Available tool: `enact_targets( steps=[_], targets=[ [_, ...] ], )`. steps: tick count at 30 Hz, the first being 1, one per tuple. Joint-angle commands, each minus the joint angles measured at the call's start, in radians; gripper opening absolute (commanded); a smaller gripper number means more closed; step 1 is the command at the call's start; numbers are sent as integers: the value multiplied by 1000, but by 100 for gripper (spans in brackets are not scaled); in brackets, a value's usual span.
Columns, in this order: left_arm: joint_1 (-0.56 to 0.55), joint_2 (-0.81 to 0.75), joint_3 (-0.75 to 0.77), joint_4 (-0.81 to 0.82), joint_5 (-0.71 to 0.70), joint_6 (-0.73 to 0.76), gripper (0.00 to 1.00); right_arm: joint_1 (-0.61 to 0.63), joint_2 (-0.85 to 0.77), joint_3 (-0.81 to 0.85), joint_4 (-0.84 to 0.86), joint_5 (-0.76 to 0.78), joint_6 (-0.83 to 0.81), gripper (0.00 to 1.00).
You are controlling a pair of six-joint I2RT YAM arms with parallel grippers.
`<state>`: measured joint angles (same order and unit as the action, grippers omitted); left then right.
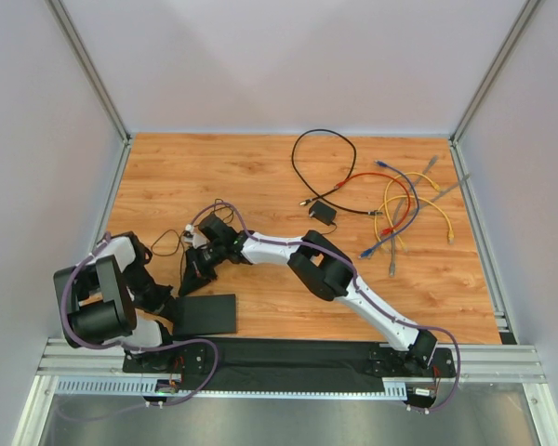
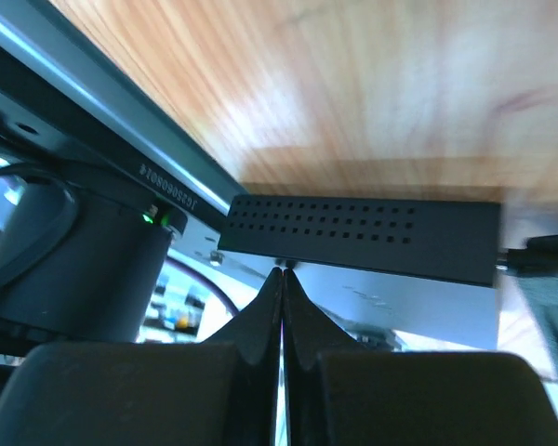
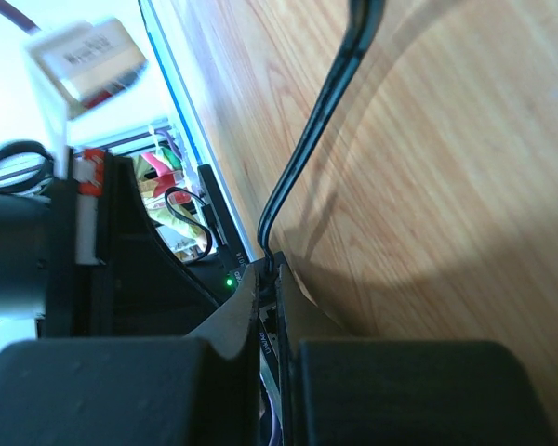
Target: Pull the plug from the switch port
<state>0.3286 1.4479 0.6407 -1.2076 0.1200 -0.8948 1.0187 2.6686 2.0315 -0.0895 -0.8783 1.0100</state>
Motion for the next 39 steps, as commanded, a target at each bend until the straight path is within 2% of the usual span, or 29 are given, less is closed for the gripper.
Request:
enact_targets(
  steps=[1,3,4,9,16,24,28,30,35,38,39],
  targets=[
    [0,-46,42,118,-106,7,0,4,33,-60,-50,119,-30,0],
    [0,-63,47,150,-67,34,0,11,30,-68,-44,108,-30,0],
    [-2,-79,45,204,2,49,0,11,30,-67,-44,108,-27,0],
    [-2,-107,40,286,67,83,0,11,42,-44,-36,87,-10,0],
    [-2,-46,-22,345,29,16,0,12,19,-34,-42,102,-48,0],
    [-3,22,-21,312,-71,-7,0,12,-22,-56,-72,240,-166,0],
    [-2,71,-4,290,-114,-16,0,20,-29,-1,-159,358,-257,0],
    [-3,74,2,283,-117,-21,0,18,-12,22,-181,357,-252,0],
    [0,80,19,272,-149,-18,0,-3,2,10,-41,228,-101,0],
    [-2,89,25,270,-161,-12,0,-26,7,-72,162,154,33,0],
    [-3,98,27,270,-163,-10,0,-26,5,-62,143,159,-2,0]
  ],
)
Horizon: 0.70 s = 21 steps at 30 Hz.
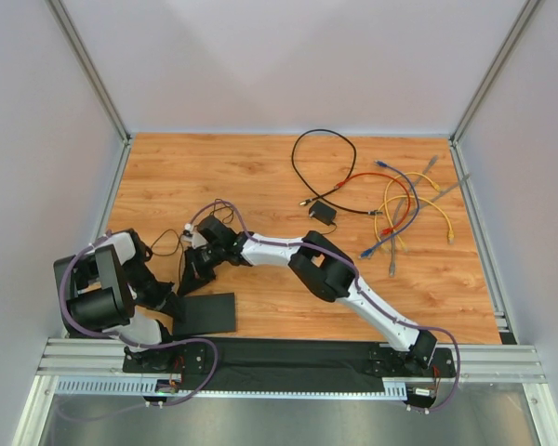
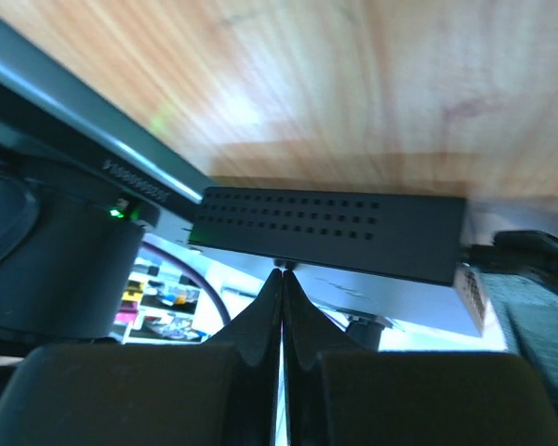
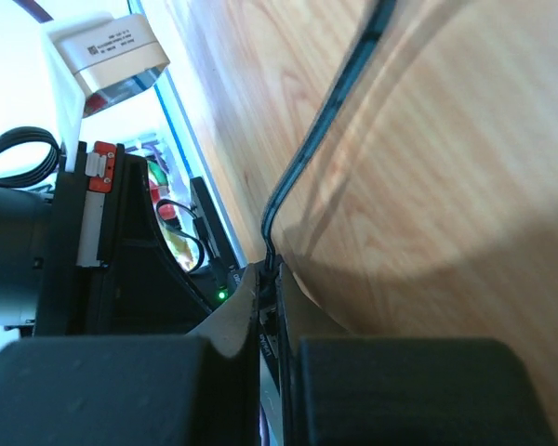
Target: Pull the plug from the switch port
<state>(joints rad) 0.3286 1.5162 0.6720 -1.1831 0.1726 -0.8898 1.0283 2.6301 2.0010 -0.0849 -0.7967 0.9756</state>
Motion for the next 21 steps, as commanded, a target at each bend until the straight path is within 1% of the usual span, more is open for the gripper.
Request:
enact_targets(
  steps=[1,2,3,4,6,7,8,9,10,12,13,14,15,16,18,19,20,21],
  targets=[
    [-3,35,-5,247,-216,-11,0,-27,42,-3,54,135,-29,0],
    [-2,38,-2,247,-216,-11,0,-21,44,80,-130,169,-96,0],
    [-2,44,0,246,-219,-12,0,-11,39,109,-215,219,-224,0],
    [-2,48,1,244,-222,-14,0,10,31,129,-322,326,-268,0],
    [-2,64,9,243,-228,-12,0,30,13,177,-410,428,-383,0],
    [-2,70,12,241,-229,-11,0,35,8,176,-421,444,-393,0],
    [-2,75,15,241,-232,-12,0,30,2,162,-386,415,-378,0],
    [-2,82,15,241,-234,-12,0,23,-13,89,-327,368,-288,0],
    [-2,84,17,241,-234,-12,0,0,-19,46,-146,237,-220,0],
    [0,91,31,226,-251,-8,0,-16,4,24,-77,170,-126,0],
    [-2,94,37,221,-258,-3,0,-33,14,1,35,93,-47,0],
    [-3,96,46,215,-269,-1,0,-34,28,-13,107,58,1,0],
    [-2,99,46,214,-275,-1,0,-36,30,-19,134,56,20,0],
    [0,104,46,215,-274,0,0,-30,28,20,0,92,-70,0],
    [0,108,43,226,-263,0,0,-16,16,103,-219,219,-228,0],
    [-2,110,41,226,-262,0,0,2,13,139,-387,384,-309,0],
    [-2,113,41,226,-262,0,0,12,1,160,-419,445,-383,0],
    [0,114,41,227,-265,-1,0,15,-7,153,-429,480,-397,0]
  ],
)
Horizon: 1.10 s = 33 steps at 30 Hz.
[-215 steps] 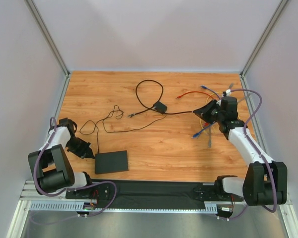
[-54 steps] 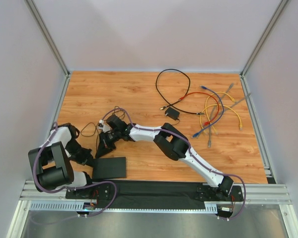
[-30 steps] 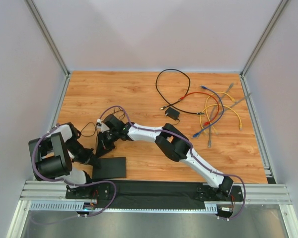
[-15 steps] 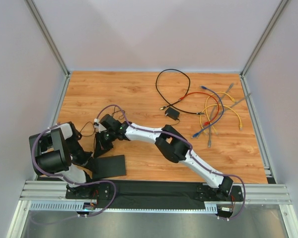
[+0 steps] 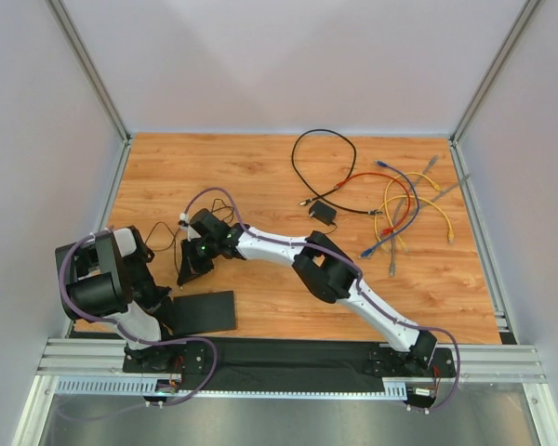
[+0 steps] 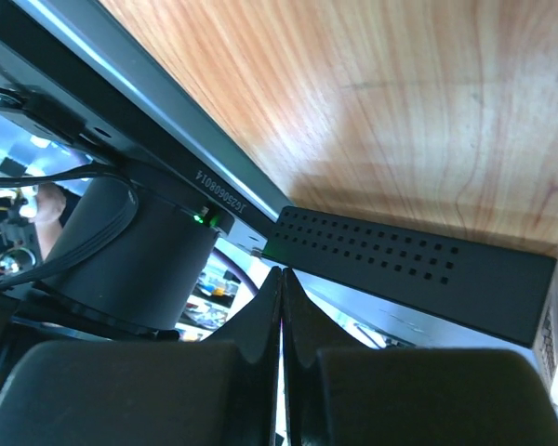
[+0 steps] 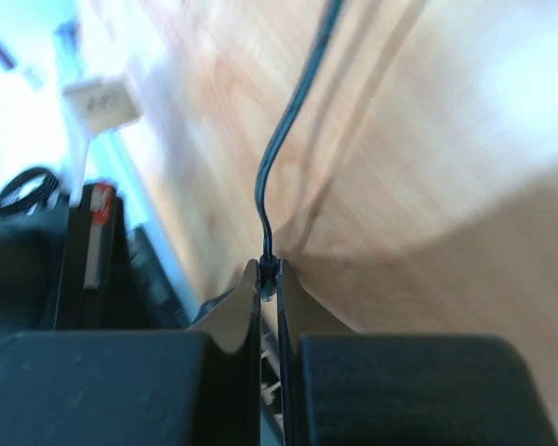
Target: Pull the plug from the switch port
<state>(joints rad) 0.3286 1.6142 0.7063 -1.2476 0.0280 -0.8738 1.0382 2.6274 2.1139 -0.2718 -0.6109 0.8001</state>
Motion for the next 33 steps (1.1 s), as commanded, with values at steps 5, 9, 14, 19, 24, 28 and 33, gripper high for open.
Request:
enact_targets(
  steps=[5,9,14,19,24,28,33],
  targets=[
    [-2,30,12,293,-122,-13,0,-4,-36,-12,-190,317,-224,0],
    [0,23,12,293,-126,-7,0,-15,-53,-13,-110,227,-197,0],
    [-2,-17,27,275,-114,15,0,-21,-61,55,-185,194,-229,0],
    [-2,-172,71,247,-34,62,6,-90,-164,35,-337,258,-269,0],
    [-17,-394,102,329,217,171,10,-231,-403,-113,-463,388,-351,0],
    [-40,-519,148,393,340,264,46,-482,-564,-218,-636,448,-392,0],
    [-135,-521,232,416,431,320,48,-741,-675,-331,-760,586,-516,0]
  ],
)
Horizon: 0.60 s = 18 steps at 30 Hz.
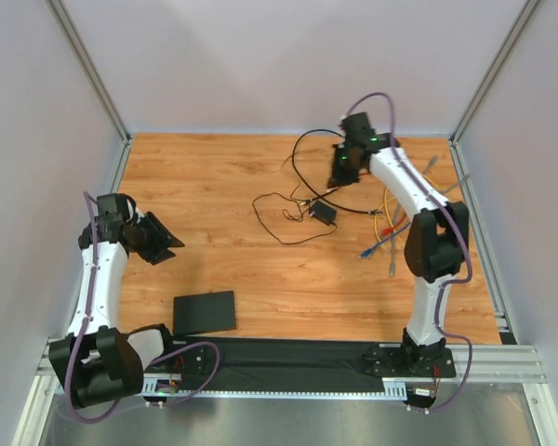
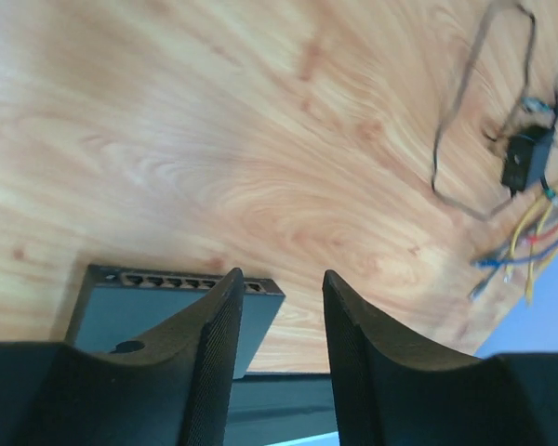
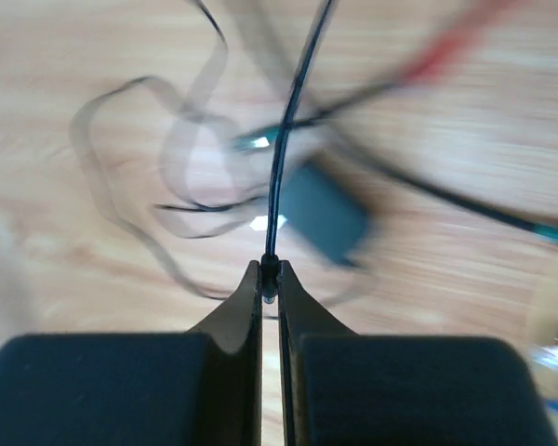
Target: Pull the plug from the switch port
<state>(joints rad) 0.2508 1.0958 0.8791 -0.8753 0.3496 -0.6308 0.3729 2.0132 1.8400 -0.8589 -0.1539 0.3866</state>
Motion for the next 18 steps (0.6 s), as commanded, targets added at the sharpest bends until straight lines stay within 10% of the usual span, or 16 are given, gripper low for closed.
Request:
enact_targets(
  steps=[1,7,14,15,18],
  targets=[
    [-79,-1,72,56,120,82,49,-107,-83,-83,-172,129,-100,1],
    [-248,0,179,62,106,106,54,-173,-93,-180,-196,152,-97,18],
    [-291,-57,132,85,175,155,74,-167,-158,-242,-215,267,-58,100],
    [-291,-77,124,94,192,155,98,-166,-192,-257,-213,264,-55,100],
    [-300,-105,113,105,238,164,100,-137,-264,-306,-223,270,-31,100]
  ],
)
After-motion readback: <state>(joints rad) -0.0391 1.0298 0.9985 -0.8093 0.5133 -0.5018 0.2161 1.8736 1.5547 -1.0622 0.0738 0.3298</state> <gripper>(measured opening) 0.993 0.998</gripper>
